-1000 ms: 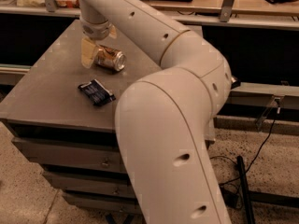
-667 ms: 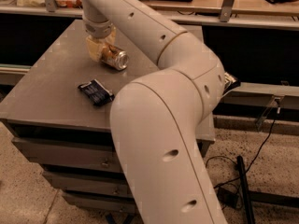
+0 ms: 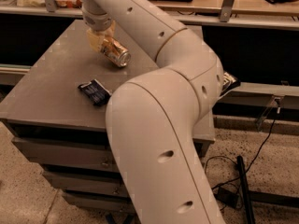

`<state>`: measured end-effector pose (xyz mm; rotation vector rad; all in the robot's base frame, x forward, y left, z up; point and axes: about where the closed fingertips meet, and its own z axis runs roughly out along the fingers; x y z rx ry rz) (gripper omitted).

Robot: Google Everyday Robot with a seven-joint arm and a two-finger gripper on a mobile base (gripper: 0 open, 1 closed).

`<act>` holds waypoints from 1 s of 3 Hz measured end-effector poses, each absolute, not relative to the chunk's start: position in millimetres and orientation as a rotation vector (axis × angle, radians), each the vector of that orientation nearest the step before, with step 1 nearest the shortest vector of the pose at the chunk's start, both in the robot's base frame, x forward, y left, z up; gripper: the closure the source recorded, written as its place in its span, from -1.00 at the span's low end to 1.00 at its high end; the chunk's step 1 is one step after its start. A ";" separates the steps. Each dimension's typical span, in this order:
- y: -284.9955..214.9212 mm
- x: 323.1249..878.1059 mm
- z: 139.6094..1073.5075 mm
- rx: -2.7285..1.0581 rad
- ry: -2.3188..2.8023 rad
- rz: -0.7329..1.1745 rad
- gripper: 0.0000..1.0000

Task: Place orange can upright

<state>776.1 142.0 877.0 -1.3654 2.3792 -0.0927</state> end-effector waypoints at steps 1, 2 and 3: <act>155.2 767.7 917.4 -1.386 2.250 -0.004 1.00; 170.0 749.5 963.6 -1.385 2.046 0.258 1.00; 167.4 746.2 976.7 -1.352 1.825 0.516 1.00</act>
Offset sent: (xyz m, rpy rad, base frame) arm -0.0561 0.0273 0.1439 0.5697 -0.1600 0.3015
